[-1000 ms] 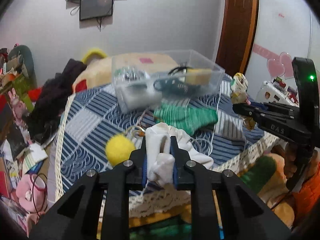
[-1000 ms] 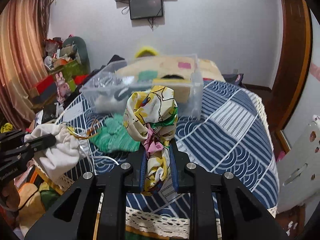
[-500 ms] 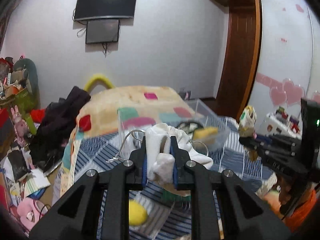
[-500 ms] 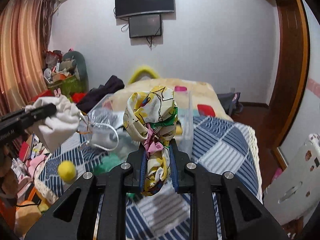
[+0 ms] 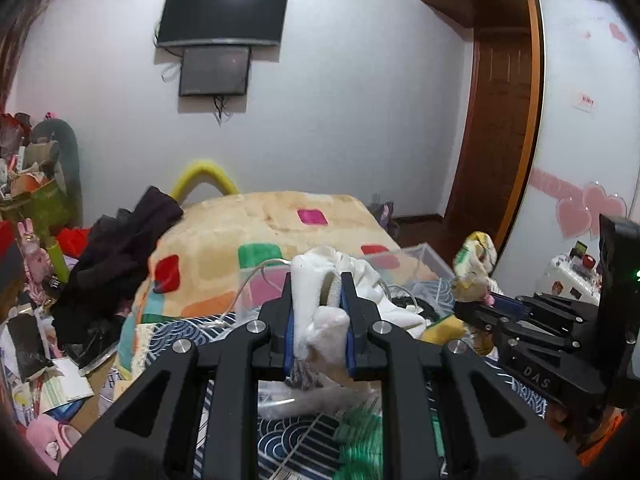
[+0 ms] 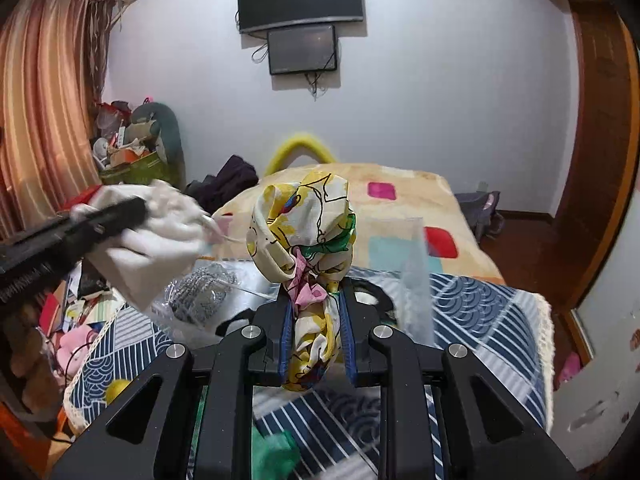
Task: Organize soft objects
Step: 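Drop the floral cloth into the box with the right tool while the left tool drops the white cloth in, then grasp the green knitted glove with the right tool while the left tool grasps the yellow ball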
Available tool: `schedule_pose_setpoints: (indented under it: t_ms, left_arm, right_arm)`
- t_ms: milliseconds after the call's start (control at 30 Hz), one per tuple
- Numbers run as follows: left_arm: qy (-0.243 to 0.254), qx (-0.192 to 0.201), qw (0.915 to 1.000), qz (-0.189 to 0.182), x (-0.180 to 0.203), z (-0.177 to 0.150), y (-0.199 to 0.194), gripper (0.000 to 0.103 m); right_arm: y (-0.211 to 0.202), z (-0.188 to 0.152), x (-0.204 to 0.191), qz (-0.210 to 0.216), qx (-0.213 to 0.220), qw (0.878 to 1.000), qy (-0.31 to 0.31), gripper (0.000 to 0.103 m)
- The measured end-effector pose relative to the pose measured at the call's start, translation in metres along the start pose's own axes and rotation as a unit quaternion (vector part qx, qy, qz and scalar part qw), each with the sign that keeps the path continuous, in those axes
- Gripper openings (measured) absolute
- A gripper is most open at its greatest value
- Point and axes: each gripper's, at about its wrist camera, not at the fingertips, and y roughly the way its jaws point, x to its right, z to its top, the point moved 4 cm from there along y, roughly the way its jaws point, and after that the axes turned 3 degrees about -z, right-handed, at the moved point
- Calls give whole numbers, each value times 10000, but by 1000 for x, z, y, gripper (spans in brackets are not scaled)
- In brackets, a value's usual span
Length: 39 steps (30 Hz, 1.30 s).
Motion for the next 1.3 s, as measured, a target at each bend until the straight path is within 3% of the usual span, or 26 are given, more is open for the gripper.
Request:
schedule_pose_setpoints:
  t_ms: [400, 567, 700, 800, 933, 1200, 1300]
  left_arm:
    - [257, -967, 9949, 113, 0, -34, 82, 19]
    - [115, -1151, 9933, 21, -5, -43, 87, 22]
    - [11, -1140, 9935, -43, -7, -41, 80, 24]
    - [0, -1122, 9936, -94, -6, -39, 72, 31]
    - [2, -977, 9952, -104, -4, -34, 56, 50]
    - [207, -569, 9982, -52, 3, -21, 10, 65]
    - [169, -449, 9987, -155, 5, -19, -11, 79]
  right_arm:
    - [45, -15, -11, -1, -713, 9972, -235, 19]
    - [40, -16, -10, 15, -749, 9969, -242, 28]
    - [27, -14, -11, 23, -613, 9977, -284, 44]
    - [19, -11, -11, -19, -507, 9982, -319, 45]
    - [2, -8, -9, 3, -332, 9991, -271, 52]
    - [-32, -2, -6, 32, 73, 9999, -141, 65]
    - [-44, -7, -9, 11, 186, 9997, -169, 70]
